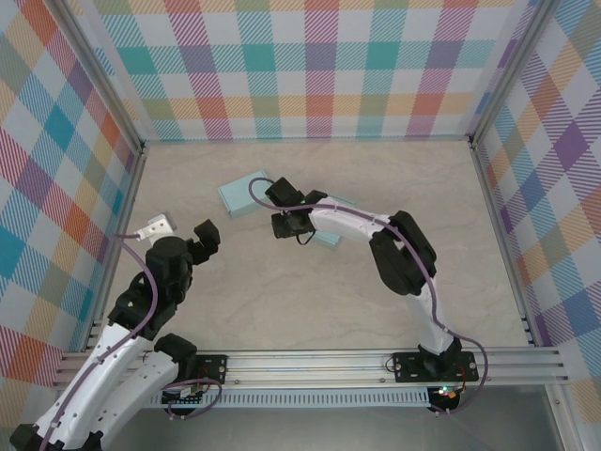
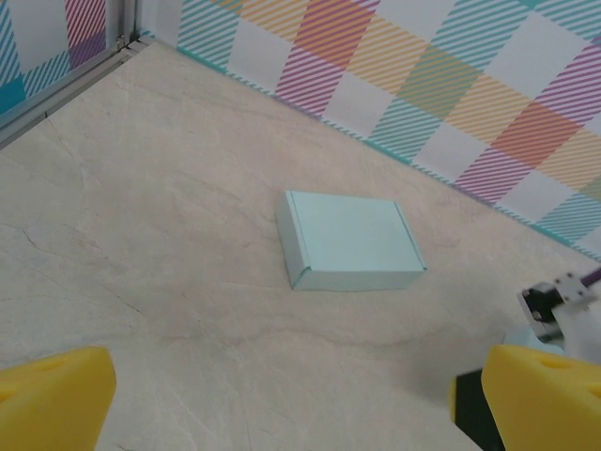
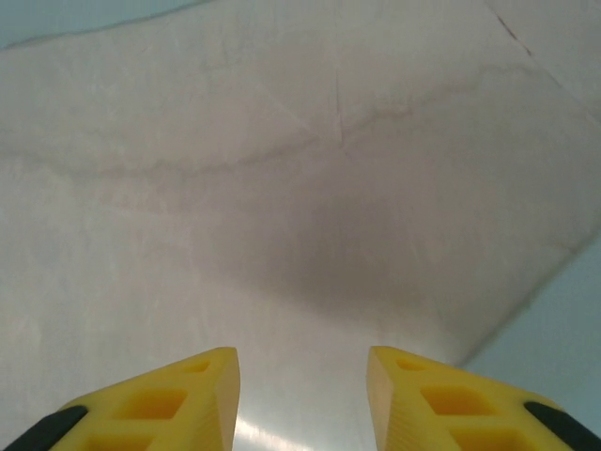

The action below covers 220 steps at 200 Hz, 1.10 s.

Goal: Fold the paper box

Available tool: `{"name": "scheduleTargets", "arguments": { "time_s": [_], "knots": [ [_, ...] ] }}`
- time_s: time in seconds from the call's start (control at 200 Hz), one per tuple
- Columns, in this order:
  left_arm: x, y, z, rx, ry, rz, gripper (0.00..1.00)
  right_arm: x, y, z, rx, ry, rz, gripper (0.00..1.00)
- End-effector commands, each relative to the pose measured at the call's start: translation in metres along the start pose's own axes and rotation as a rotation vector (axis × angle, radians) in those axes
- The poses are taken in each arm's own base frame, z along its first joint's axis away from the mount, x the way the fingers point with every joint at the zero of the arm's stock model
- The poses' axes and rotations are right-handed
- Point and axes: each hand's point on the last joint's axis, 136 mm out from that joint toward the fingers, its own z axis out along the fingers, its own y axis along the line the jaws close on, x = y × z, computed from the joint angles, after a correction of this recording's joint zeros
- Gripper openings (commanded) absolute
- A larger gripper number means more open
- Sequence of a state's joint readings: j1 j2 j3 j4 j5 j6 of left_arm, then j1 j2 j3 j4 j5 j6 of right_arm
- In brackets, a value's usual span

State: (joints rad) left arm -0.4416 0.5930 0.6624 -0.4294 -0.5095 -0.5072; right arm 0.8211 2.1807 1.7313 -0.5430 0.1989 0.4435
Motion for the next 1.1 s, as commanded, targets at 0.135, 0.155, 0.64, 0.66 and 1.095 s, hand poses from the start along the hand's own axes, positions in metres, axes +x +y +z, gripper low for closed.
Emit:
{"name": "scheduleTargets", "arguments": {
  "time_s": [0.135,0.155,0.64,0.66,1.095],
  "knots": [
    [-0.003,-0.001,0.003,-0.018,0.014,0.031,1.00,0.008,-0.002,0.022,-0.033,0.079,0.068,0.39],
    [-0.003,0.000,0.003,-0.019,0.014,0.031,1.00,0.012,-0.005,0.023,-0.027,0.086,0.075,0.39],
    [-0.005,-0.001,0.006,-0.022,-0.001,0.019,1.00,0.084,-0.115,-0.032,0.123,0.148,0.211,0.43],
    [-0.006,-0.002,0.006,-0.021,-0.002,0.016,1.00,0.087,-0.120,-0.035,0.132,0.150,0.217,0.43],
    [0.008,-0.008,0.025,-0.042,0.054,0.077,1.00,0.087,-0.216,-0.056,0.268,0.112,0.322,0.43]
  ]
}}
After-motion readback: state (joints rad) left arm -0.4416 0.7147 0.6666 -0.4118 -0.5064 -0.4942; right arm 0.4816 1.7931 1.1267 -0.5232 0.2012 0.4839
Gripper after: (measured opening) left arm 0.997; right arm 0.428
